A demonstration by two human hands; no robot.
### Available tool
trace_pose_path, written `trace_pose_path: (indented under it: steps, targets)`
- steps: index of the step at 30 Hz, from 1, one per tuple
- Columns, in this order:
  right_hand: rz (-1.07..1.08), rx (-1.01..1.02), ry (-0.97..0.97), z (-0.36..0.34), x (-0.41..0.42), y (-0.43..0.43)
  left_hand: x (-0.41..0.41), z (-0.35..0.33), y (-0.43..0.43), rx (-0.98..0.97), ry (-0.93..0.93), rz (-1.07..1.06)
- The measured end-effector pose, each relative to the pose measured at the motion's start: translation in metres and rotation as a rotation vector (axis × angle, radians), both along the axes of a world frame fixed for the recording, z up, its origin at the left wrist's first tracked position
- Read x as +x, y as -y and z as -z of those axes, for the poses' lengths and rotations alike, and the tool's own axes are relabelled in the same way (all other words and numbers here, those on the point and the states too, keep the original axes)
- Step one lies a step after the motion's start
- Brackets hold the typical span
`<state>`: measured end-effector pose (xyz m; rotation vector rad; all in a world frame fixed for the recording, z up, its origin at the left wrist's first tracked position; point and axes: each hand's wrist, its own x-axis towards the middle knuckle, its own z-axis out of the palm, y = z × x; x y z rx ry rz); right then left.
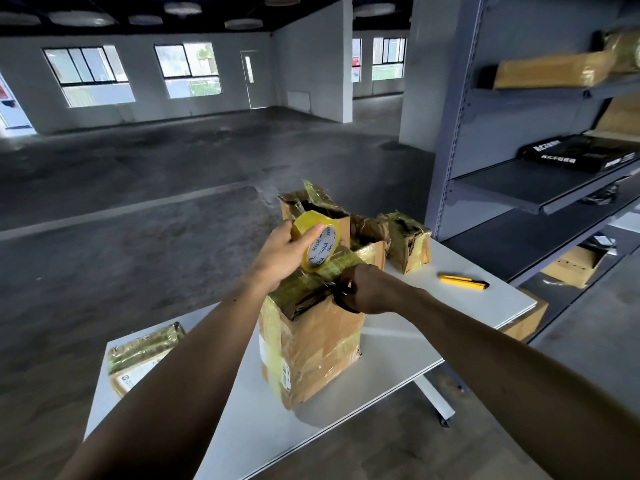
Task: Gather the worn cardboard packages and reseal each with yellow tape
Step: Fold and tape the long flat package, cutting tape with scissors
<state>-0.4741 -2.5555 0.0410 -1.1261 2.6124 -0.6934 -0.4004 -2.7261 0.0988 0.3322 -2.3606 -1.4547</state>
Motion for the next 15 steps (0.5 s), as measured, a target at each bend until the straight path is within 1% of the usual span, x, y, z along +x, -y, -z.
trace_pose_path:
  steps: [4,7,12,15]
  targets:
    - [-0.008,0.013,-0.046,-0.002,0.003,-0.001,0.0,0.004,0.001,0.003,-0.013,0.006]
    - [0.011,0.023,-0.064,-0.006,0.006,-0.003,0.001,0.01,0.004,0.067,-0.037,-0.004]
    - [0.085,0.165,-0.309,-0.01,0.017,-0.001,0.004,0.016,0.006,0.129,-0.083,-0.003]
    - [0.103,0.147,-0.335,-0.01,0.02,0.002,0.004,0.017,0.007,0.155,-0.099,-0.004]
